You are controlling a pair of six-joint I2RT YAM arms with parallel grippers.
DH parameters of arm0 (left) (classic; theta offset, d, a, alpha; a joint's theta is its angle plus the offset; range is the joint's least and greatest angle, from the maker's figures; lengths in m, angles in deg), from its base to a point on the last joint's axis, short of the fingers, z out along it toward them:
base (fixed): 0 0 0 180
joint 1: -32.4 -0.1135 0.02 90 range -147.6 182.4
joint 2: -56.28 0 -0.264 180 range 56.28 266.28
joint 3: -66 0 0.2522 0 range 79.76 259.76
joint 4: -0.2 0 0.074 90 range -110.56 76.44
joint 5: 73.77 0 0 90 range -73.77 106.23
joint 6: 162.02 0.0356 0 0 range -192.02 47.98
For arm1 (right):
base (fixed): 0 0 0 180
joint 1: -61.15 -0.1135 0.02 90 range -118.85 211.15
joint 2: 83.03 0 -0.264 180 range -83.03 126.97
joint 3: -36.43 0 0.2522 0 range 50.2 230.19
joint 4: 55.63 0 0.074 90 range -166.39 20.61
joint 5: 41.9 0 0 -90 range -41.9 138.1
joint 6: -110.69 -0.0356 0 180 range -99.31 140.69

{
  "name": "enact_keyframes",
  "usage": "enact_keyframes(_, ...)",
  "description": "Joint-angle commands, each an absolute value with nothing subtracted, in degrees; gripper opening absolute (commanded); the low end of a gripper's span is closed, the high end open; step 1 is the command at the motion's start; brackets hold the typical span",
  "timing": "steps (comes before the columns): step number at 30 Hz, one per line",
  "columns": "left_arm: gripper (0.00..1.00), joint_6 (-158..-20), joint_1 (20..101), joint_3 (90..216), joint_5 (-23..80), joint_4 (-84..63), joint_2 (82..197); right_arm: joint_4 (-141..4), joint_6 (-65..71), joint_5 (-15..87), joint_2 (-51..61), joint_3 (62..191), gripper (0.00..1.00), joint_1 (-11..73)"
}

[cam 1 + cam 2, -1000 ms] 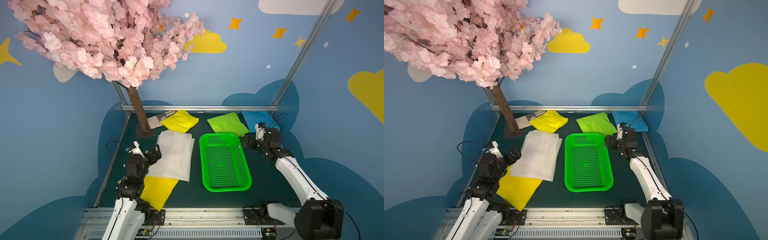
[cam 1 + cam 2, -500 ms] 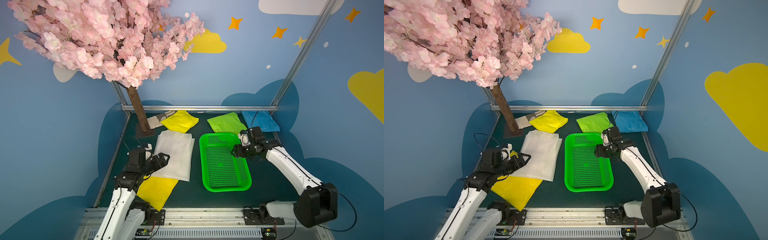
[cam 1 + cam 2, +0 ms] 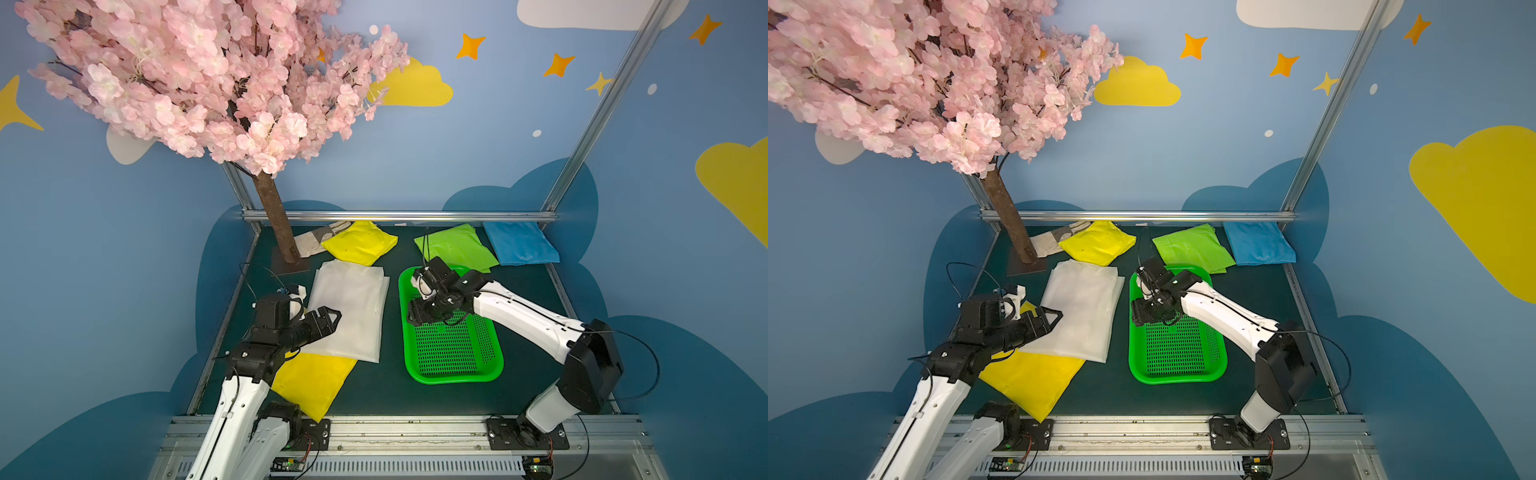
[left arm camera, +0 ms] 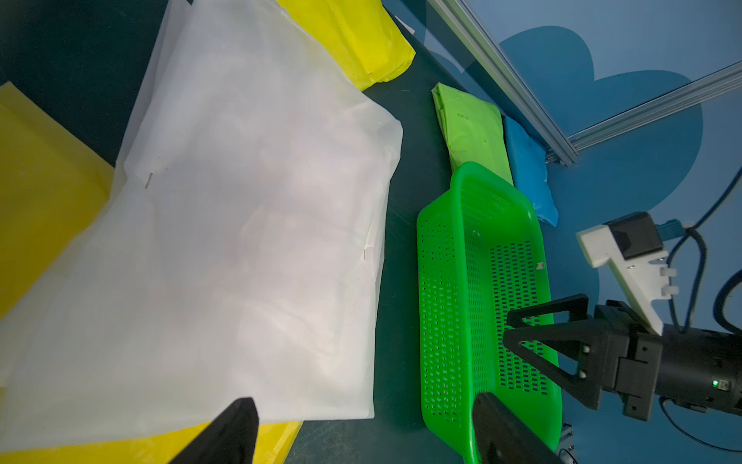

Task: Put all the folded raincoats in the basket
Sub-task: Adjust the basket at the center of the board.

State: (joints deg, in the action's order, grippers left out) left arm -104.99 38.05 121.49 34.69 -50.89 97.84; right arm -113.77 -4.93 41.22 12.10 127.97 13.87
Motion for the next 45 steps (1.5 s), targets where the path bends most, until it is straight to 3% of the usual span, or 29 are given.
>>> enact_keyframes(1, 0.87, -104.3, 38.2, 121.3, 35.0, -51.8, 98.1, -116.5, -5.2, 42.8, 16.3, 132.5, 0.58, 12.2)
enact_keyframes(4, 0.87, -104.4, 38.3, 121.4, 34.8, -52.0, 98.5, -117.2, -4.0, 42.6, 19.3, 133.5, 0.45, 11.4)
enact_keyframes(10, 0.87, -104.5, 38.4, 121.4, 34.4, -52.1, 98.9, -119.8, -0.1, 41.3, 21.9, 134.0, 0.35, 11.1)
enact_keyframes(14, 0.87, -104.6, 38.4, 121.4, 34.3, -52.2, 99.1, -124.1, 5.9, 42.1, 19.7, 133.8, 0.15, 11.9)
enact_keyframes(17, 0.87, -104.5, 38.5, 121.5, 34.2, -52.2, 99.2, -128.6, 13.8, 42.9, 15.1, 130.4, 0.11, 12.1)
enact_keyframes(19, 0.88, -104.5, 38.5, 121.4, 34.2, -52.2, 99.0, -131.3, 19.0, 44.8, 10.5, 126.0, 0.15, 12.3)
enact_keyframes(23, 0.88, -104.8, 38.5, 121.2, 34.4, -51.9, 99.4, -132.5, 28.1, 51.2, 4.1, 121.7, 0.35, 13.8)
enact_keyframes(25, 0.88, -104.7, 38.5, 121.3, 34.6, -52.0, 99.8, -131.5, 32.5, 51.0, 1.6, 121.0, 0.54, 13.8)
enact_keyframes(29, 0.88, -104.8, 38.5, 121.4, 34.5, -52.2, 100.3, -126.6, 28.8, 51.2, 1.8, 123.0, 0.74, 14.5)
enact_keyframes(33, 0.88, -105.0, 38.5, 121.3, 34.4, -52.2, 100.1, -126.8, 8.0, 48.6, 11.0, 133.9, 0.74, 18.3)
enact_keyframes(38, 0.88, -104.9, 38.5, 121.4, 33.7, -52.4, 99.9, -122.1, -7.1, 44.1, 21.6, 144.3, 0.79, 19.9)
enact_keyframes(45, 0.89, -104.5, 36.8, 121.3, 34.9, -51.9, 100.1, -123.2, -18.4, 43.7, 35.4, 158.3, 0.68, 22.6)
